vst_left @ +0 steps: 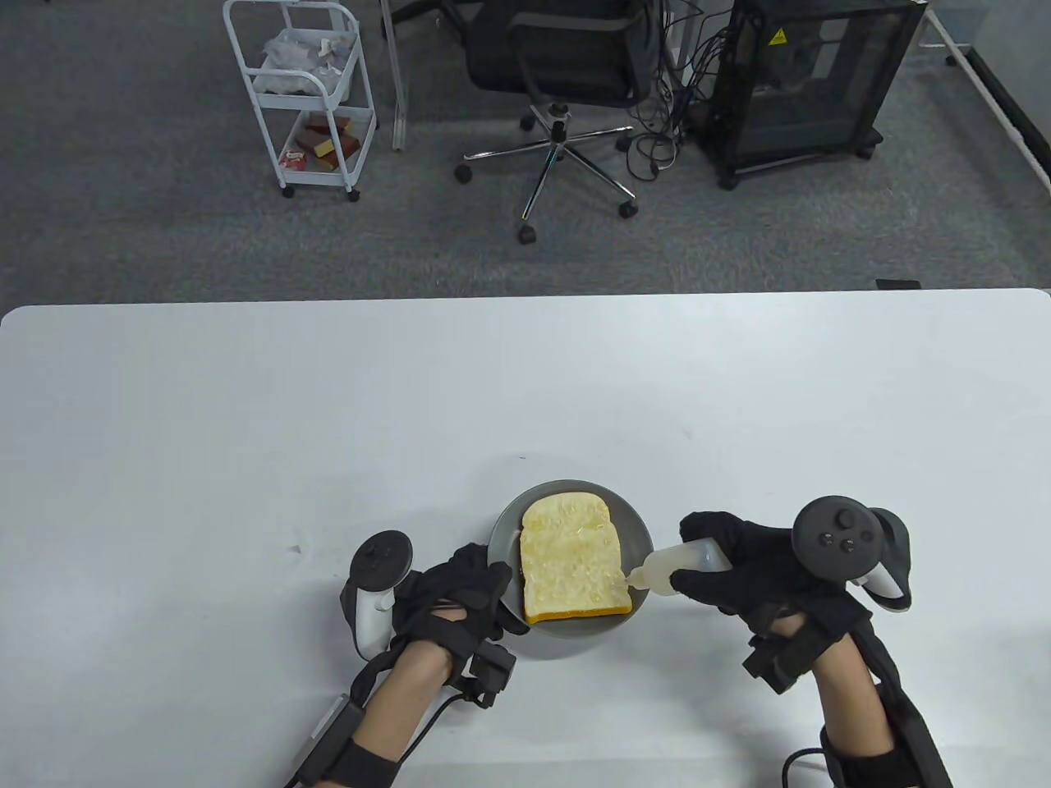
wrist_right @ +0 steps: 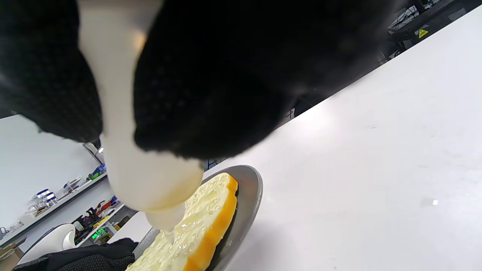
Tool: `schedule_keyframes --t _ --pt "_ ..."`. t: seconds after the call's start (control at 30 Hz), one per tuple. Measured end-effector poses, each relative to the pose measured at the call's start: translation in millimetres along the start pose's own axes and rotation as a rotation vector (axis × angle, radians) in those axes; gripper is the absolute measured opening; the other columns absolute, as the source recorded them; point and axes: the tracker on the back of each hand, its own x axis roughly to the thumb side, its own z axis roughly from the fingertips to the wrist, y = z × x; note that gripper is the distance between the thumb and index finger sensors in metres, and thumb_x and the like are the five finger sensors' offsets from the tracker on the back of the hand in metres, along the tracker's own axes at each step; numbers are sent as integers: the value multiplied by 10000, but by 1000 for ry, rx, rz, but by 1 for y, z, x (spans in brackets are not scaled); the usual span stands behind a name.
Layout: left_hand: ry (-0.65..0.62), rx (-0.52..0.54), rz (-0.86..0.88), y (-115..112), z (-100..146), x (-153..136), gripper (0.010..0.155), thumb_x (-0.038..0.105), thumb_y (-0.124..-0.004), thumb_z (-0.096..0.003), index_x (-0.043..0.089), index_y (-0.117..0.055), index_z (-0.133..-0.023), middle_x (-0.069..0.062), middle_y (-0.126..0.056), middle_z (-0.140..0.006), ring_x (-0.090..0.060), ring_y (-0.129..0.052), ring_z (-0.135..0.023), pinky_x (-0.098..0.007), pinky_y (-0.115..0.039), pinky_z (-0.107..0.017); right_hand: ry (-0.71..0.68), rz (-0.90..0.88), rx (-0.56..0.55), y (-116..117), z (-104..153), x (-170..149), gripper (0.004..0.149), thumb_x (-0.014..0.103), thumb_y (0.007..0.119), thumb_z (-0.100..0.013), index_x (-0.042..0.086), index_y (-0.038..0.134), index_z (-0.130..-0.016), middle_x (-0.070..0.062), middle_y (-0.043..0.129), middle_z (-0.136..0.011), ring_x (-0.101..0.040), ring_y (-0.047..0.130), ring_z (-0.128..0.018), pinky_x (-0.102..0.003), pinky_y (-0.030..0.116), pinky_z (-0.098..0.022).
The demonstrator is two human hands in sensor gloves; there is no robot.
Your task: Squeeze honey bottle to draw zigzag on toast
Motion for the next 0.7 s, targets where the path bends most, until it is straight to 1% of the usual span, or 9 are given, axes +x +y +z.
schedule_keyframes --t 0.33,0.7 --pt "-1 2 2 0 0 0 490 262 -809 -511 -19 -660 -884 -211 -1065 -596 -252 -1196 -317 -434 -940 -265 1 -17 27 -4 2 -1 707 584 1011 -396 136 840 -915 -110 1049 -585 -114 1089 -181 -168 955 -79" --pt "-1 0 2 -1 0 0 490 262 -809 -511 -18 -660 -885 -210 -1063 -599 -253 -1195 -320 -435 -938 -270 -20 -81 53 11 -5 4 709 591 1003 -401 135 835 -918 -106 1046 -588 -111 1089 -180 -165 954 -79"
